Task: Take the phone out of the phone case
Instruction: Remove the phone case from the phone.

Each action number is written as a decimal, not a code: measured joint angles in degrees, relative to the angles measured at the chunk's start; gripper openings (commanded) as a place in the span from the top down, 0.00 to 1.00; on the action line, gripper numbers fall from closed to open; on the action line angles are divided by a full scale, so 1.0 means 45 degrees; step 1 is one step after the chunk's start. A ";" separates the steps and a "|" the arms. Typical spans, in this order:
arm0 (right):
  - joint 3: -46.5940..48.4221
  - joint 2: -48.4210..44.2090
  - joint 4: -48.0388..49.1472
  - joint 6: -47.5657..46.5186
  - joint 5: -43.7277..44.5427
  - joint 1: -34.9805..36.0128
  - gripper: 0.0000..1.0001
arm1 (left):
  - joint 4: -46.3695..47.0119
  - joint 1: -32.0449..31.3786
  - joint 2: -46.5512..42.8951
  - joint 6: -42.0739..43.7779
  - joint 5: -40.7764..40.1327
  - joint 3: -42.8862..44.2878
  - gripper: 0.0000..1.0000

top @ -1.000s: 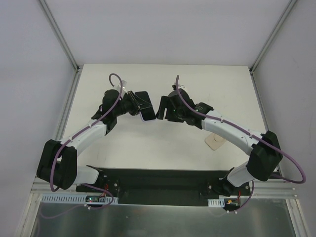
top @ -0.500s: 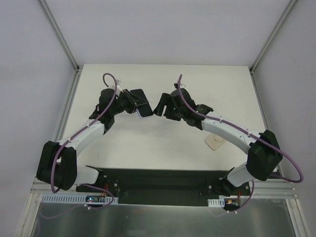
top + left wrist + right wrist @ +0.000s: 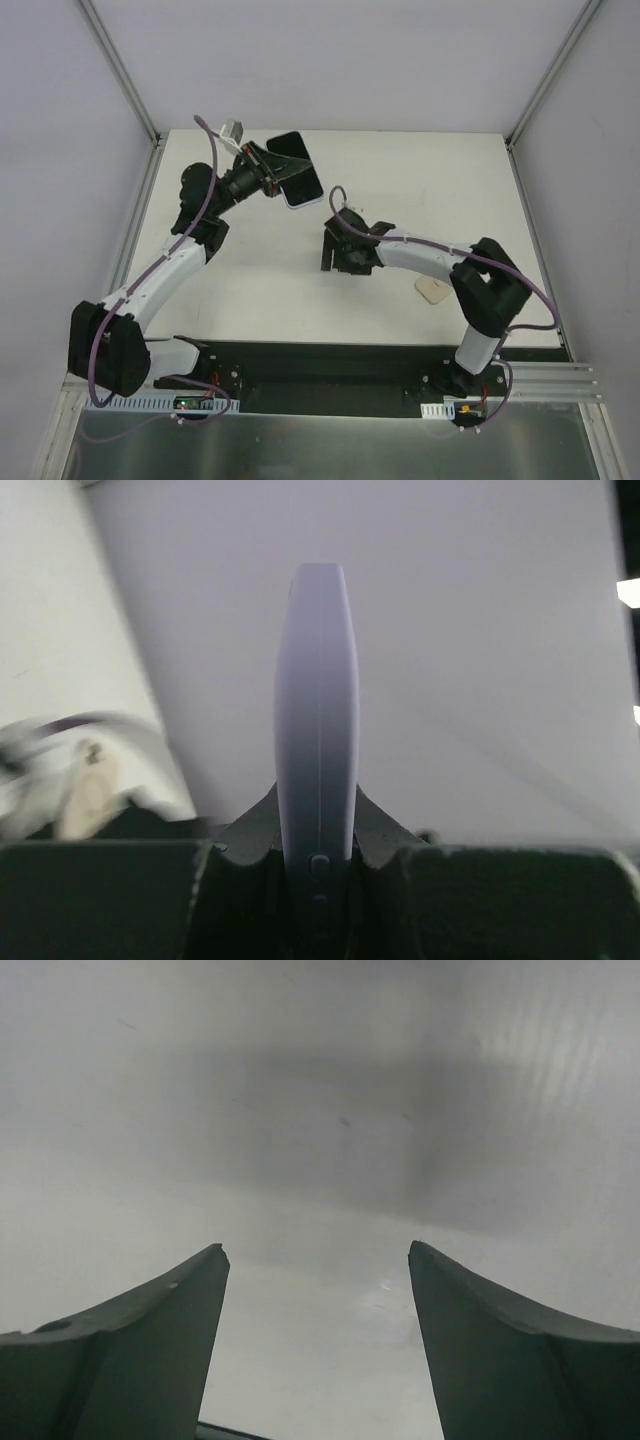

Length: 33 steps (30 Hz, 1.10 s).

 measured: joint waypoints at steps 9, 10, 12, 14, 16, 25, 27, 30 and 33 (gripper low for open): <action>-0.0568 0.0117 -0.2905 -0.0452 0.0860 0.0408 0.24 | 0.2992 -0.0160 -0.2055 -0.0466 0.1501 0.2016 1.00; -0.0588 -0.0189 -0.2934 -0.0457 0.0860 0.0374 0.24 | 0.3026 -0.0160 -0.2021 -0.0461 0.1642 0.2006 1.00; -0.0631 -0.0967 -0.2987 -0.0491 0.0845 0.0257 0.24 | 0.2982 -0.0155 -0.1851 -0.0461 0.1787 0.1841 1.00; -0.0641 -0.1938 -0.3002 -0.0534 0.0782 0.0049 0.24 | 0.2812 -0.0146 -0.1622 -0.0461 0.1943 0.1613 1.00; -0.0646 -0.3036 -0.2919 -0.0588 0.0656 -0.0257 0.24 | 0.2569 -0.0146 -0.1423 -0.0471 0.2059 0.1389 1.00; -0.0782 -0.7742 -0.0748 -0.0758 -0.0505 -0.1107 0.23 | 0.2404 -0.0146 -0.1083 -0.0767 0.2613 0.0957 1.00; -0.0695 -0.8102 -0.0311 -0.0763 -0.0831 -0.1107 0.23 | 0.2472 -0.0146 -0.1073 -0.0855 0.2667 0.0860 1.00; -0.0345 -0.7922 0.0170 -0.0724 -0.1530 -0.1107 0.22 | 0.2540 -0.0146 -0.0986 -0.0913 0.2710 0.0801 1.00; -0.0189 -0.7451 0.0777 -0.0602 -0.2467 -0.1107 0.23 | 0.2613 -0.0146 -0.0899 -0.0986 0.2715 0.0792 1.00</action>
